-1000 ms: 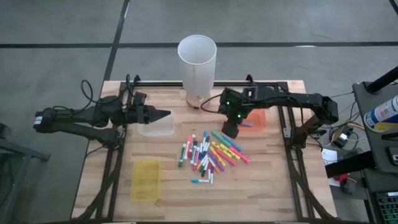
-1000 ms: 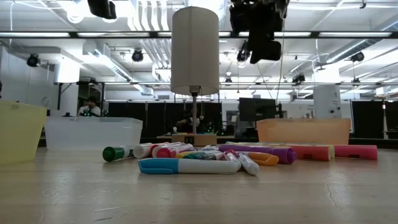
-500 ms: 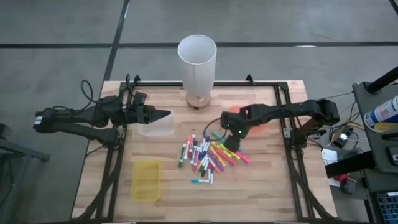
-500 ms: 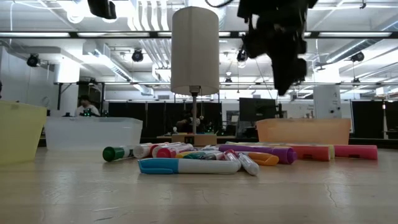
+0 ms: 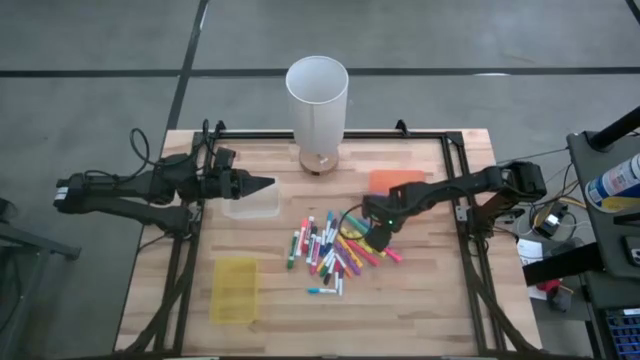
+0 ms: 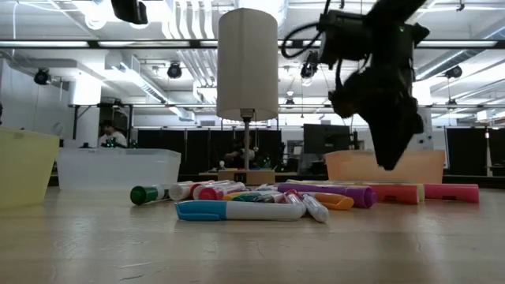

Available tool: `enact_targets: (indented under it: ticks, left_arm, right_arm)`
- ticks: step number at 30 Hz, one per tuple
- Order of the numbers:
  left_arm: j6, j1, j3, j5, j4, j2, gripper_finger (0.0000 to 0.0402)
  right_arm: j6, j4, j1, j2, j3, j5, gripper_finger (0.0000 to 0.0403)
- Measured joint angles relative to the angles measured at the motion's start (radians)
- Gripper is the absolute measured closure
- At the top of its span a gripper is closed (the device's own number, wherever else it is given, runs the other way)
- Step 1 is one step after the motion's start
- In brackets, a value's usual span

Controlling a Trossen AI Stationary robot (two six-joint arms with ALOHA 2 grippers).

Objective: Pick & Place Markers
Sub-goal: Put the blue highlighter pen into the orange bin

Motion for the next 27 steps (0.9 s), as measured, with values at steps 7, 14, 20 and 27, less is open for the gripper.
enact_targets:
  ticks: [7,14,20,27]
  left_arm:
    - [0.000,0.000,0.000,0.000,0.000,0.000,0.0401]
    - [0.000,0.000,0.000,0.000,0.000,-0.001,0.0401]
    - [0.000,0.000,0.000,0.000,0.000,-0.001,0.0401]
    - [0.006,0.000,0.000,0.000,-0.001,0.000,0.0401]
  right_arm:
    - [0.023,0.039,0.000,0.000,-0.051,0.049,0.0266]
    - [0.027,0.091,0.012,0.000,-0.059,0.052,0.0264]
    - [0.027,0.154,0.013,0.000,-0.081,0.064,0.0264]
    - [0.027,0.164,0.013,0.000,-0.109,0.064,0.0272]
